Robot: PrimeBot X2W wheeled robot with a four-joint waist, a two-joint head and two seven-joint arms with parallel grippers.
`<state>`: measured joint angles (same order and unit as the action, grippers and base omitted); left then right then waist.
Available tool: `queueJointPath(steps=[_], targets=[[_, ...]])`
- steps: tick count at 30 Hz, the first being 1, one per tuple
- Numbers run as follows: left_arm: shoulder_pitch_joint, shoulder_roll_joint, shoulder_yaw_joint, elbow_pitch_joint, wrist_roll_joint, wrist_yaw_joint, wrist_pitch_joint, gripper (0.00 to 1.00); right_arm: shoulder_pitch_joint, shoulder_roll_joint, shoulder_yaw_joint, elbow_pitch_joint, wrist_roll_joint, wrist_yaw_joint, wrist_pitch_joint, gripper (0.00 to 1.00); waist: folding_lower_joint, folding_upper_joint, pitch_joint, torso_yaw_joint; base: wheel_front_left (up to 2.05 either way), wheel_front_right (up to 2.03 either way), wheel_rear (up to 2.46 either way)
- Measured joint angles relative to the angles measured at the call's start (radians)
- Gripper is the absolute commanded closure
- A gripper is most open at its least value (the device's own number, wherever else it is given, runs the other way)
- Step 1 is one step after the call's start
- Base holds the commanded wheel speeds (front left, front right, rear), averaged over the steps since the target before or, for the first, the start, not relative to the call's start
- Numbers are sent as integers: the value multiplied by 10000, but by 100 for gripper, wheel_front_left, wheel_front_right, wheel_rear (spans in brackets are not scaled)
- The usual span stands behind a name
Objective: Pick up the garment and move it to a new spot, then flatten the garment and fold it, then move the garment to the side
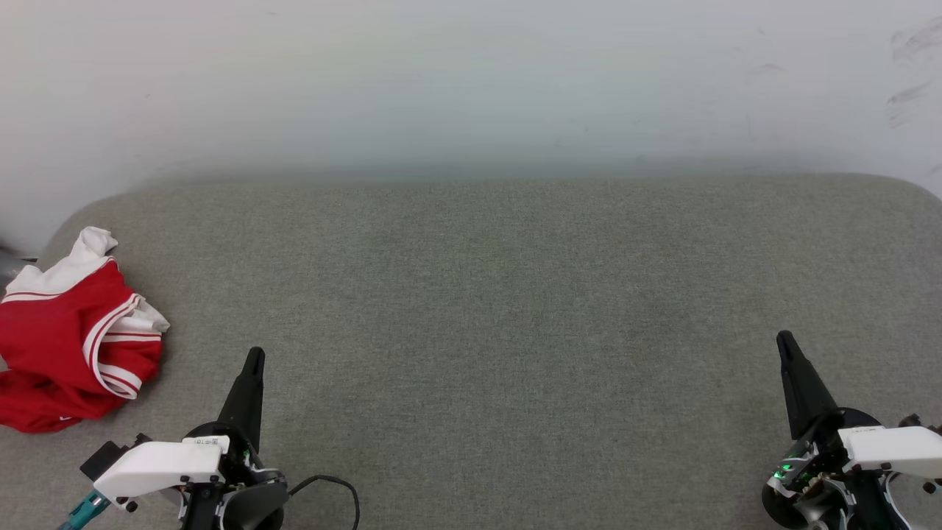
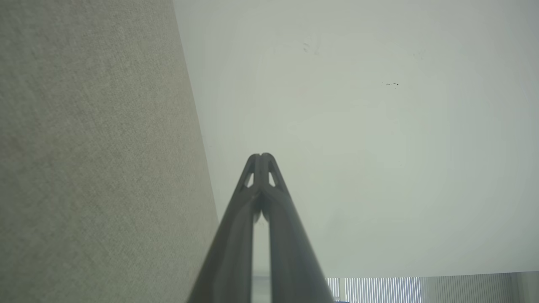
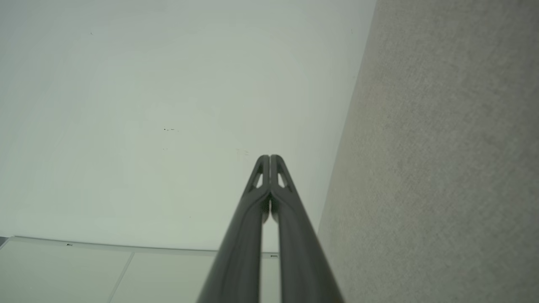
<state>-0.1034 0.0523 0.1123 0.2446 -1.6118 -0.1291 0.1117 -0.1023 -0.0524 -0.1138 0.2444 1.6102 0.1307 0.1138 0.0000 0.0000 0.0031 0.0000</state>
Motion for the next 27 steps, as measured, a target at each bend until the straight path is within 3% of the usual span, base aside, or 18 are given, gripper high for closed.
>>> queueJointPath(steps=[27], targets=[[0,-2,2,0,0,0,2,100,-1,0,0,0,0,0,-2,100,0,0,0,0,0,0,0]])
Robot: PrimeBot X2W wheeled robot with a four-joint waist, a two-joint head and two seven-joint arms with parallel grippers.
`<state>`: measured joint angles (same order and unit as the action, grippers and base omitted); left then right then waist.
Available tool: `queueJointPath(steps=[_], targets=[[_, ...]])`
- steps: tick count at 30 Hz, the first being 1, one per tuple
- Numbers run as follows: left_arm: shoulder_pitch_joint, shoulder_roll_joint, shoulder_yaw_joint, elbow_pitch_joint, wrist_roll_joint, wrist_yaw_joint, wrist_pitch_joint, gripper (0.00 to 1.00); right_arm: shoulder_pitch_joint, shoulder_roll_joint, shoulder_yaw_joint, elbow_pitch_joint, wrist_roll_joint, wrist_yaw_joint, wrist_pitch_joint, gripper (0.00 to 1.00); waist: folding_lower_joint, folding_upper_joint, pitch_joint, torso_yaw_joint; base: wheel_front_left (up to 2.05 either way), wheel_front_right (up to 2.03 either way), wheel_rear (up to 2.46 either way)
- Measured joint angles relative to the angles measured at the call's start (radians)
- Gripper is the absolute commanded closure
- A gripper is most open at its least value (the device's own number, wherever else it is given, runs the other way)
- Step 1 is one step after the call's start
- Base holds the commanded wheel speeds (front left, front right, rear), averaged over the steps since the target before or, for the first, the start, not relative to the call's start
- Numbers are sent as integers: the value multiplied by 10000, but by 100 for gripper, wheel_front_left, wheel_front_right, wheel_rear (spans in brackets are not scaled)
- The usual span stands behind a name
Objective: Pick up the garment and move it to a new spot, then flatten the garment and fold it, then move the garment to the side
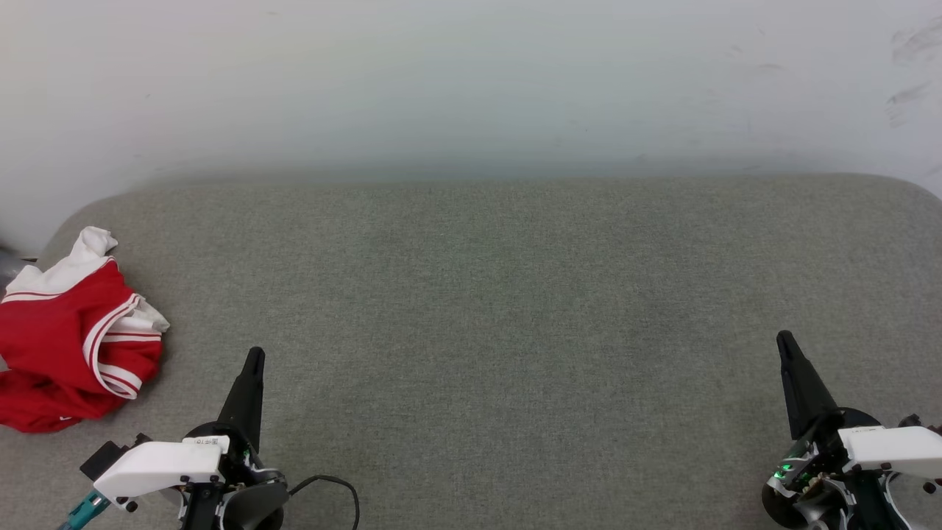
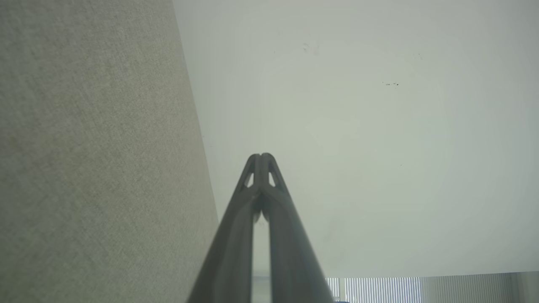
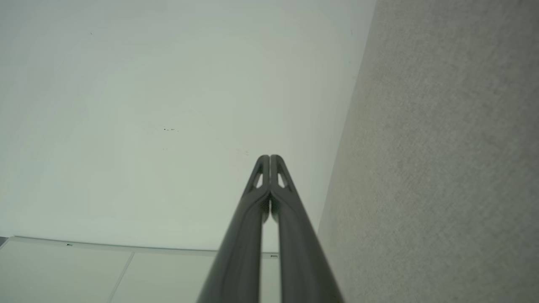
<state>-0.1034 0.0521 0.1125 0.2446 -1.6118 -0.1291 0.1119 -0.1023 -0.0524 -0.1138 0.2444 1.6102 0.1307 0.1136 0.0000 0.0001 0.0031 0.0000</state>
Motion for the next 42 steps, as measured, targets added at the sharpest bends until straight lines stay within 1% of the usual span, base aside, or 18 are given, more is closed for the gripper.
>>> queueJointPath(steps=[13,14,19,27,31,36,42], targets=[[0,0,0,0,0,0,0,100,0,2,0,0,0,0,0,100,0,0,0,0,0,0,0],[35,-6,-15,69,-4,4,-4,0,48,2,8,59,2,0,0,0,0,0,-1,0,0,0,0],[336,-38,-146,242,0,13,-105,0,358,15,94,217,-42,-2,-100,0,0,0,1,1,0,0,0],[337,-38,-554,-205,88,13,-499,0,428,25,443,-205,-380,-2,-497,0,0,0,3,11,0,0,0],[347,-29,-723,-504,334,13,-704,0,430,17,573,-418,-704,-2,-696,0,0,0,1,16,0,0,0],[371,-31,-715,-934,1085,13,-922,0,473,13,579,-665,-1538,-2,-913,0,0,0,-2,18,0,0,0],[395,-33,-817,-1478,2470,13,-1164,0,474,4,639,-1051,-3133,-2,-1147,0,0,0,-5,17,0,0,0]])
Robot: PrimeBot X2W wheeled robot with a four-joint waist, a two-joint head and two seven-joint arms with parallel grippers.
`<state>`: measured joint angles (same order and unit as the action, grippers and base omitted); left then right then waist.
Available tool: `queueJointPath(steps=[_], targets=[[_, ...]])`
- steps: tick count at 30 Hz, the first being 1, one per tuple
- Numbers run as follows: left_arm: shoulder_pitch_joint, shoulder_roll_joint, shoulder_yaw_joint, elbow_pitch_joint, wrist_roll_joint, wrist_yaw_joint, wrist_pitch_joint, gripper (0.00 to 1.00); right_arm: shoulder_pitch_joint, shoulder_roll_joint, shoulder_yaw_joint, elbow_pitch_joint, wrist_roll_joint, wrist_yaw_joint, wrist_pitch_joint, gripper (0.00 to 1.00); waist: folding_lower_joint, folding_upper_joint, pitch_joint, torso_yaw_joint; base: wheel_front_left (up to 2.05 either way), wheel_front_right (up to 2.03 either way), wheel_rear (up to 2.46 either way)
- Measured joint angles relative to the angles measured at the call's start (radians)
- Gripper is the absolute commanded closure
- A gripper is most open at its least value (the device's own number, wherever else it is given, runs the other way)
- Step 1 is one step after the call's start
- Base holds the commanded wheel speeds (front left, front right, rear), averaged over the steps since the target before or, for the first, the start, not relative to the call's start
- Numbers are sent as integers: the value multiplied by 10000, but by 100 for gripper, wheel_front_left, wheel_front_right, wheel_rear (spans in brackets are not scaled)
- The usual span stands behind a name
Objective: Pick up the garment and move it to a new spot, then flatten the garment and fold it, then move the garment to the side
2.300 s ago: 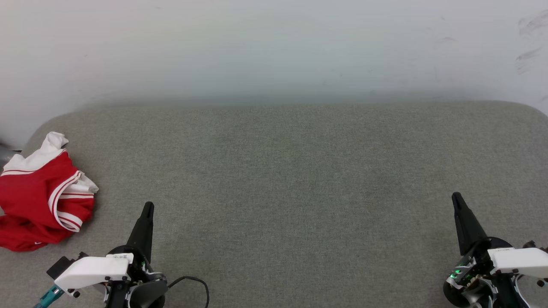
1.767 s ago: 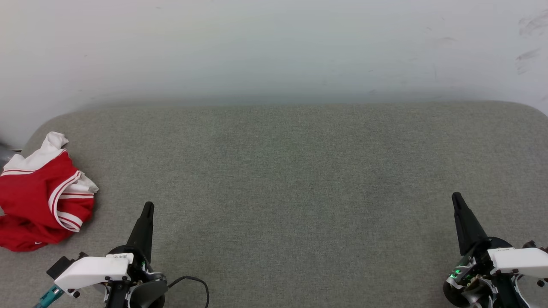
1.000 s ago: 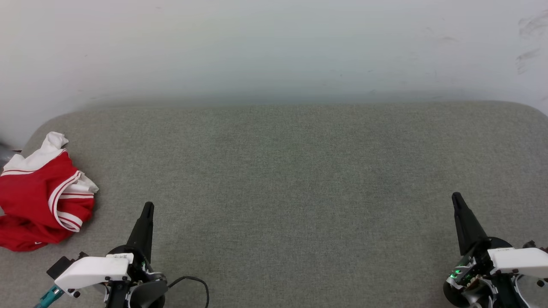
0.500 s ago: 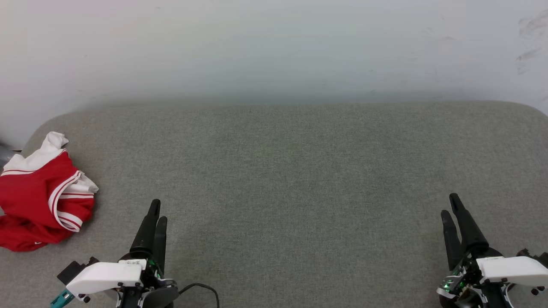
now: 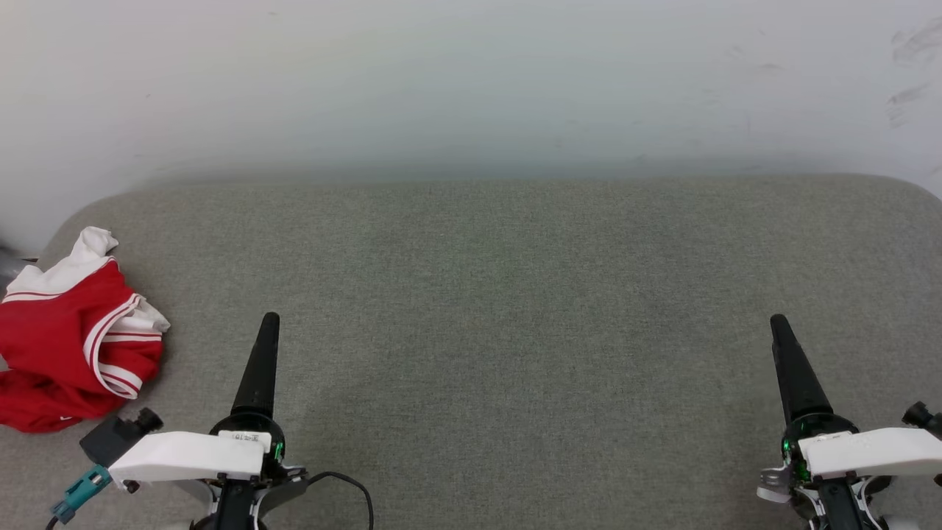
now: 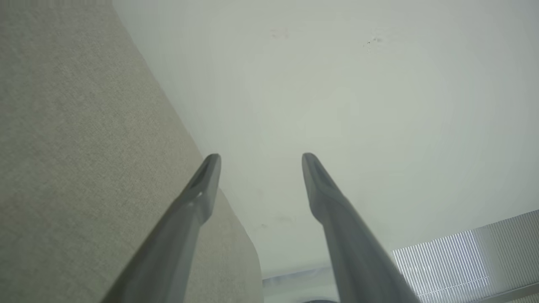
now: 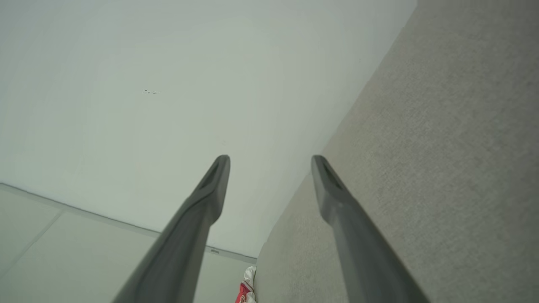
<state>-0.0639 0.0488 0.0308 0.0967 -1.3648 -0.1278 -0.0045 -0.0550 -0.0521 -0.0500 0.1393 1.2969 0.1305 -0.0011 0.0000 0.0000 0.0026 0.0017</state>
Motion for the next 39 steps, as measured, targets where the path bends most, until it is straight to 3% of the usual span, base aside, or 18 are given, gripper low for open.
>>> queueJointPath(steps=[16,26,39], targets=[[88,113,-481,-763,4201,0,-579,0,191,-144,326,-587,-4623,0,-441,0,0,0,-32,-2,0,0,0],[307,357,-408,-738,6464,146,-884,0,251,-165,424,-894,-6504,0,-504,0,0,0,-68,-27,0,0,0],[395,790,-869,-642,8303,500,-1262,0,424,-146,232,-1164,-8479,0,-280,0,0,0,-84,-13,0,0,0]])
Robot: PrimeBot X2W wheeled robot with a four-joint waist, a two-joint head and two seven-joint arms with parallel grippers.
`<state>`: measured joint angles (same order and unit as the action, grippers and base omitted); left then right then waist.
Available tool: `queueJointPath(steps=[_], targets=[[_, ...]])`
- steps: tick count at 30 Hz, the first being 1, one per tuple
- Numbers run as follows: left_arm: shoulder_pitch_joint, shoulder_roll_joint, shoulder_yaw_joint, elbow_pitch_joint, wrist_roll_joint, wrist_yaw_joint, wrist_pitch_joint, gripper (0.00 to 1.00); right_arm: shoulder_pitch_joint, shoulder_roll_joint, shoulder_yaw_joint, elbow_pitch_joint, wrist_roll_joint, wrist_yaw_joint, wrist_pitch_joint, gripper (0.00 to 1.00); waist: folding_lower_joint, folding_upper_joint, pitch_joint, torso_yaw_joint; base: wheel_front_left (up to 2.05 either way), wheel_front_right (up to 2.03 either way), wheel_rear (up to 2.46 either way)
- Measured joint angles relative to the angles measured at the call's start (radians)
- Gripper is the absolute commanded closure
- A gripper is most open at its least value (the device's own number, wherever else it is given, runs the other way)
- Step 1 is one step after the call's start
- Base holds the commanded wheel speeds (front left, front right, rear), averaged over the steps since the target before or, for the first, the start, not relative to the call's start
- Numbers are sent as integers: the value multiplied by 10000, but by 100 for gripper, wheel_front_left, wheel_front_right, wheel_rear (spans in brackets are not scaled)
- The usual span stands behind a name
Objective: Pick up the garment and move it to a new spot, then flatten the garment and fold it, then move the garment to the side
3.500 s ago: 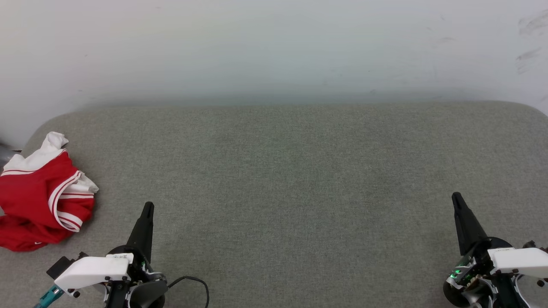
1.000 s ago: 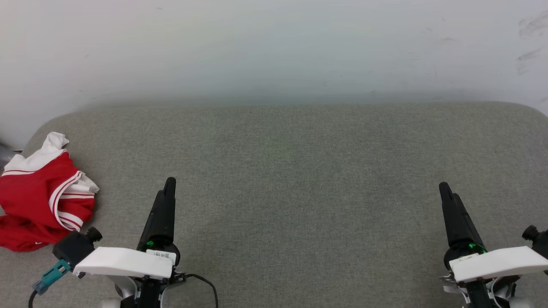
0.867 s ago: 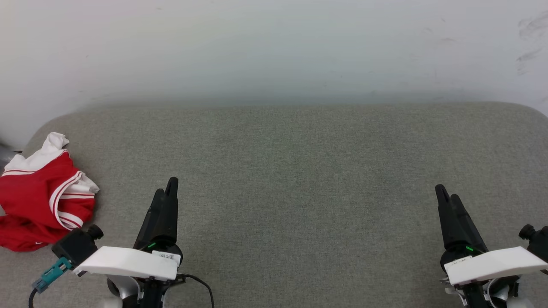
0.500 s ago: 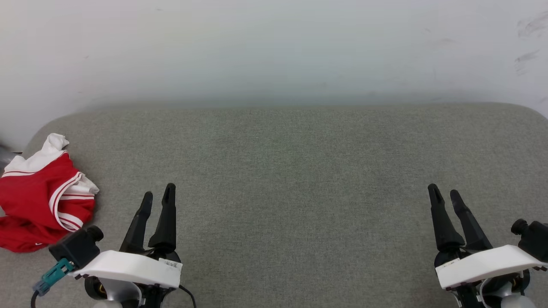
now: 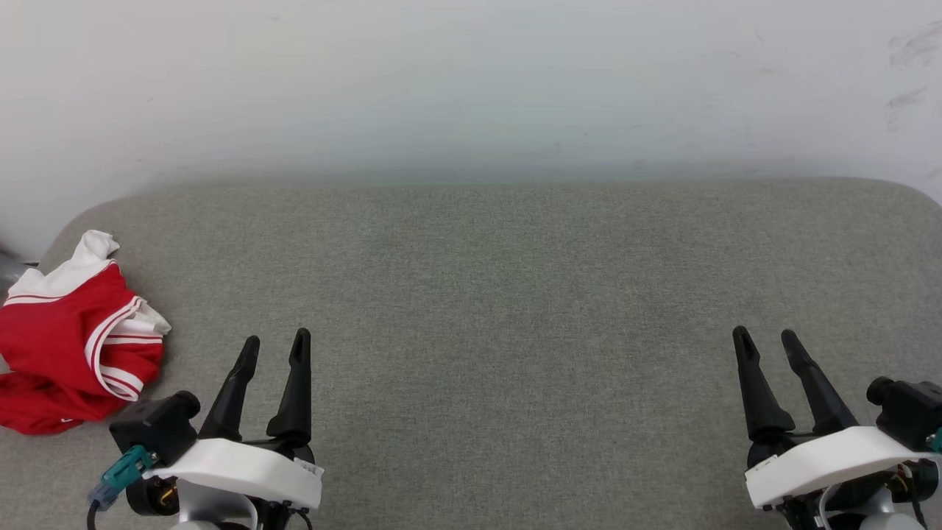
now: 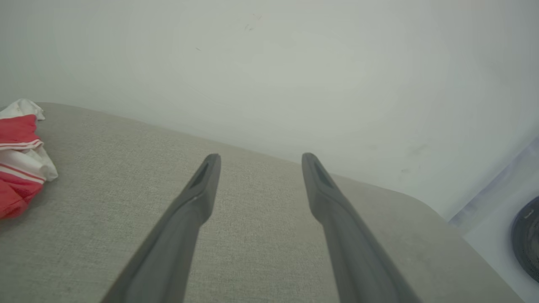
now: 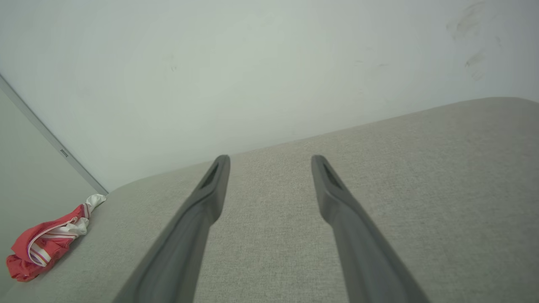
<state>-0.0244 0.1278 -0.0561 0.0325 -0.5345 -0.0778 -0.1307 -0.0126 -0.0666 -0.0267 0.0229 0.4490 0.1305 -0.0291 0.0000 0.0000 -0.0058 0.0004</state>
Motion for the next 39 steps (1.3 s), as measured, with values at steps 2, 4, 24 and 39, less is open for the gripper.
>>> queueJointPath(steps=[2,4,24,39], targets=[[1,73,-54,15,213,79,-54,0,13,13,-10,-33,-222,0,8,0,0,0,-4,-4,0,0,0],[7,128,-105,31,405,127,-121,0,22,31,-19,-56,-474,0,48,0,0,0,-10,-9,0,0,0],[116,174,-343,458,1941,94,-583,0,233,132,-107,-261,-2284,2,77,0,0,0,-57,19,0,0,0],[159,0,-180,673,2982,-190,-905,0,243,144,-142,-297,-3114,2,-148,0,0,0,-79,-48,0,0,0]])
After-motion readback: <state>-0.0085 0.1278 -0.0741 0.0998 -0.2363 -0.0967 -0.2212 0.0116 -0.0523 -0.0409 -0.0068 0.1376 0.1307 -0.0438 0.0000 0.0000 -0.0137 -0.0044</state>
